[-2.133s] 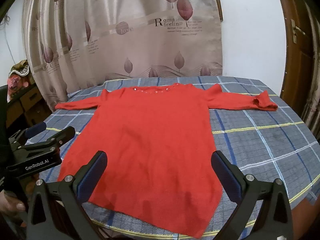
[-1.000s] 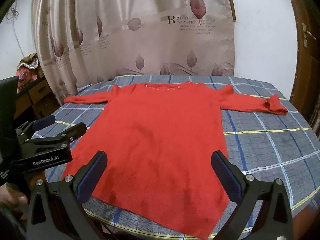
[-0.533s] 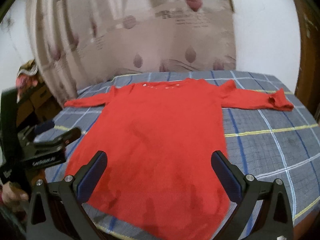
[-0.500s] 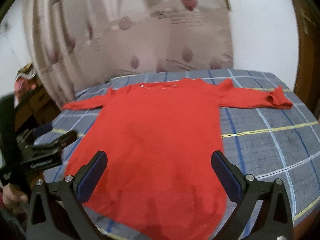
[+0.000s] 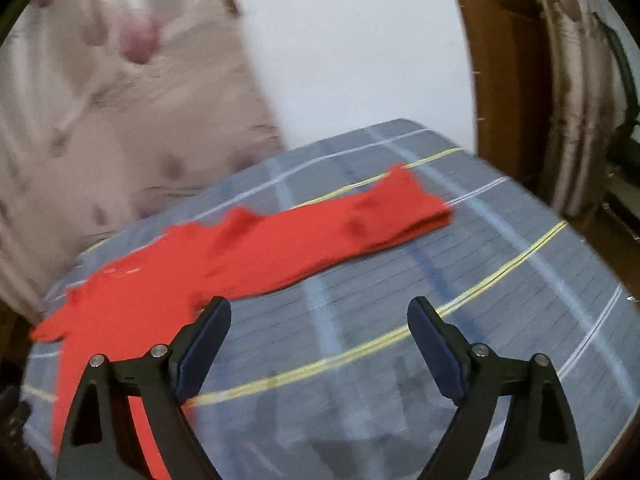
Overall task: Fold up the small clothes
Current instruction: 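Grasp the cuff of the red sweater sleeve with the right gripper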
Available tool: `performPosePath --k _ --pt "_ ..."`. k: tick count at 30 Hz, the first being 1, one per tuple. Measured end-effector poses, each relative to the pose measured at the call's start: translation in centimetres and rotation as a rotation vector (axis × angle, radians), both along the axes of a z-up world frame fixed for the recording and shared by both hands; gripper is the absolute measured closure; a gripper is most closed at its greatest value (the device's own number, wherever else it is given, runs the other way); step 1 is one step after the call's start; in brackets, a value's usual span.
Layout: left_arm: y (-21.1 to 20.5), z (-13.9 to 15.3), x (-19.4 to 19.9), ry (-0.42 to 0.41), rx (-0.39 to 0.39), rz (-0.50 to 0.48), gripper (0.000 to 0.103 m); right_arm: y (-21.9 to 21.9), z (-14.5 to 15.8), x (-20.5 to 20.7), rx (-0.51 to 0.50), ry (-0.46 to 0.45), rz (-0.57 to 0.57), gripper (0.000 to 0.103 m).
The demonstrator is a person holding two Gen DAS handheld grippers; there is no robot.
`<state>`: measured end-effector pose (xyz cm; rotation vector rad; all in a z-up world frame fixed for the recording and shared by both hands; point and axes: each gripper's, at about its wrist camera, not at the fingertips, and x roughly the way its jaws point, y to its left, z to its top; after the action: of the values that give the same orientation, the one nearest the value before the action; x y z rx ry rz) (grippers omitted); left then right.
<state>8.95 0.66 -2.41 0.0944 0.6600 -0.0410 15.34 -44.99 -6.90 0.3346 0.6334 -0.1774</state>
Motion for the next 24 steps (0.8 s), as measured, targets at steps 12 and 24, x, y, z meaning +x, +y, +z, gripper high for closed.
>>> performPosePath --k 12,24 --pt "-1.1 -2.5 4.2 0.055 -0.026 -0.018 0.000 -2.4 -1.6 8.3 -0.217 0.112 0.021 0.033" --pt "0.1 -3.5 5.8 0.089 -0.020 0.006 0.000 -5.3 -2.8 10.6 -0.010 0.204 0.042 0.089"
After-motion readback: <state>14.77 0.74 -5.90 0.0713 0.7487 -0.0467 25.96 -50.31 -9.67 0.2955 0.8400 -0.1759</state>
